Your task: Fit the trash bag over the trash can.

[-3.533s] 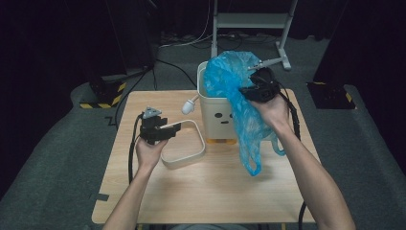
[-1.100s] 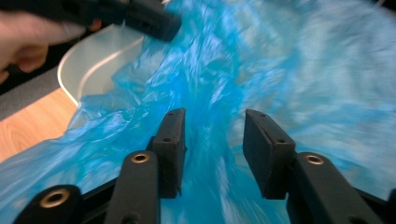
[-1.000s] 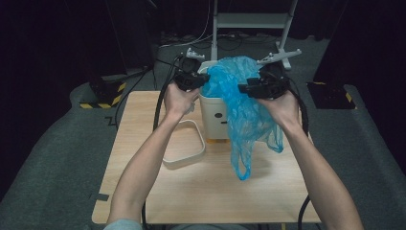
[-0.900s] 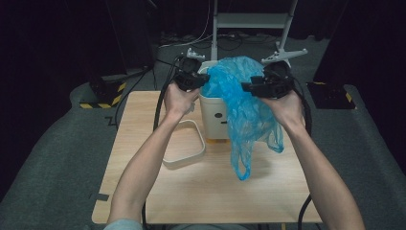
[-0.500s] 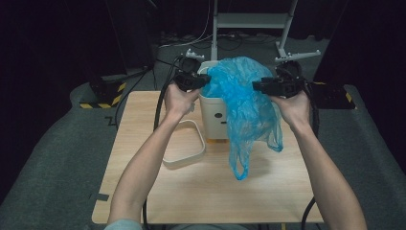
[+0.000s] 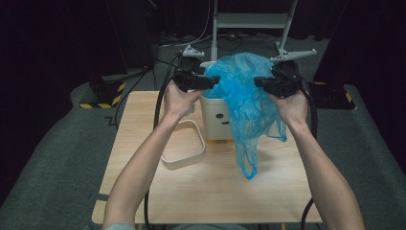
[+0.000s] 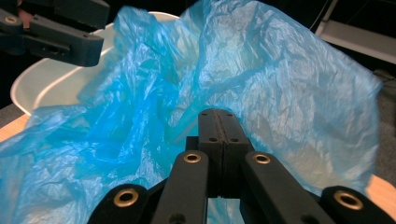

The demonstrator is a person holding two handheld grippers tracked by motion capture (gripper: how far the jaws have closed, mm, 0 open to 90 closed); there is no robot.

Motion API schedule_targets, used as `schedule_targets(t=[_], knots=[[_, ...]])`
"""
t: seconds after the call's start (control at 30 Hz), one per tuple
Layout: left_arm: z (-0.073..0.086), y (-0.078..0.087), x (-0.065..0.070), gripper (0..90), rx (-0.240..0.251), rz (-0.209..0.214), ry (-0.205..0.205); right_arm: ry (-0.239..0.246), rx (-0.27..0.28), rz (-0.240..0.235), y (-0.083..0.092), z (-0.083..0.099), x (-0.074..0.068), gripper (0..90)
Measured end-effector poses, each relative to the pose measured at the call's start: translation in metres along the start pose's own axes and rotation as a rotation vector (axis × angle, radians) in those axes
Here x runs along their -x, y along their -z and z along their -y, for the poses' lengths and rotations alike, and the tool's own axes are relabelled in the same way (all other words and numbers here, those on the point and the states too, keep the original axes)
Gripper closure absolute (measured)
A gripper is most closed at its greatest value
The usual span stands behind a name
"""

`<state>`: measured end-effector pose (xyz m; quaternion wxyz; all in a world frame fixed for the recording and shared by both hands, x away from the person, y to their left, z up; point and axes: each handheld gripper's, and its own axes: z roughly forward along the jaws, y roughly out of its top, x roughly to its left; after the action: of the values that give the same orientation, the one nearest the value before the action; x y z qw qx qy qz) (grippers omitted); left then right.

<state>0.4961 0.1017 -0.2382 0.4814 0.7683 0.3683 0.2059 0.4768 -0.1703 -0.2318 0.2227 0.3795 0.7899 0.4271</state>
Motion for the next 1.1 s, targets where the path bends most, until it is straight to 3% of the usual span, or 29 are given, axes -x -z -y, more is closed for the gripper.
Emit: schedule_targets(t=[0.23, 0.5, 0.6, 0.63, 0.8, 0.93, 1.1], knots=[[-0.002, -0.004, 0.006, 40.8, -0.019, 0.016, -0.009, 0.053, -0.050, -0.034, -0.019, -0.011, -0.018, 89.8], [0.002, -0.021, 0.009, 53.1, -0.093, 0.014, -0.028, 0.055, -0.121, -0.070, -0.045, -0.008, -0.024, 86.8], [0.002, -0.024, 0.010, 53.2, -0.111, 0.003, -0.036, 0.046, -0.111, -0.082, -0.042, -0.007, -0.024, 80.5], [0.003, -0.026, 0.011, 52.6, -0.127, -0.013, -0.051, 0.047, -0.084, -0.076, -0.035, -0.006, -0.024, 75.1], [0.003, -0.024, 0.011, 46.3, -0.129, -0.034, -0.057, 0.062, -0.049, -0.024, -0.015, -0.007, -0.022, 68.7], [0.005, -0.017, 0.010, 41.1, -0.102, -0.011, -0.029, 0.032, 0.004, 0.019, 0.004, -0.006, -0.010, 61.0], [0.007, -0.006, 0.012, 38.6, -0.086, 0.018, -0.002, -0.017, 0.010, 0.046, 0.001, -0.003, 0.002, 54.8]])
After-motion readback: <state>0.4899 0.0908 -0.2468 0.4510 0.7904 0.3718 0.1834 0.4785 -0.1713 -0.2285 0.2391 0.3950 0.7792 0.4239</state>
